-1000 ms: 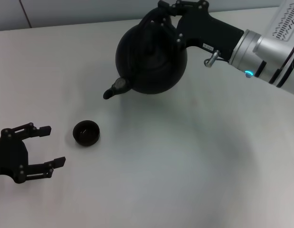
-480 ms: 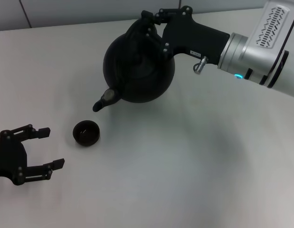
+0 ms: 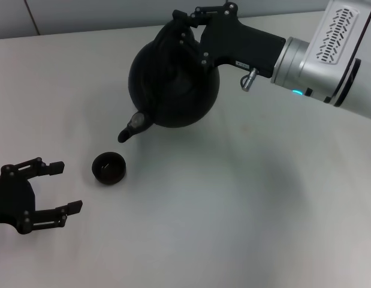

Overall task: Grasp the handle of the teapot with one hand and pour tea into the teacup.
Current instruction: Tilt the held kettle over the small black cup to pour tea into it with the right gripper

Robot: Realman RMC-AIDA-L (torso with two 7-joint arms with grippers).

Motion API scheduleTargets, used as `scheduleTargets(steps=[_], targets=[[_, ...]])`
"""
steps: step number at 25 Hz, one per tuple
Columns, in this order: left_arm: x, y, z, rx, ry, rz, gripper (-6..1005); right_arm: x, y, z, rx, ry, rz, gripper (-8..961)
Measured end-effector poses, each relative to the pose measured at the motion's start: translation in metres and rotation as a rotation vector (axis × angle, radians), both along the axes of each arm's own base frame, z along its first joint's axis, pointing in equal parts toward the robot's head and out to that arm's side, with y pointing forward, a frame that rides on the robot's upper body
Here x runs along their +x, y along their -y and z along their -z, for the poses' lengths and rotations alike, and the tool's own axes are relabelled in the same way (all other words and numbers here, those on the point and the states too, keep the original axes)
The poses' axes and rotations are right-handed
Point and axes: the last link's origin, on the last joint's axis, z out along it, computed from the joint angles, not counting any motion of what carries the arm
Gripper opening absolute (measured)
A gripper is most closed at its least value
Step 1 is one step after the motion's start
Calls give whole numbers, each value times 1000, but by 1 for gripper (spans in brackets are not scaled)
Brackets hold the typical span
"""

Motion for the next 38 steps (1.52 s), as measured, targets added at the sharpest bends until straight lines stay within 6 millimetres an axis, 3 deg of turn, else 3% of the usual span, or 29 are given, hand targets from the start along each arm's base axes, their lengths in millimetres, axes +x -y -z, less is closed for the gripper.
scheduleTargets(steps=[38], targets=[[2, -1, 2, 2, 6, -1, 847, -6, -8, 6, 88, 109, -72, 130]])
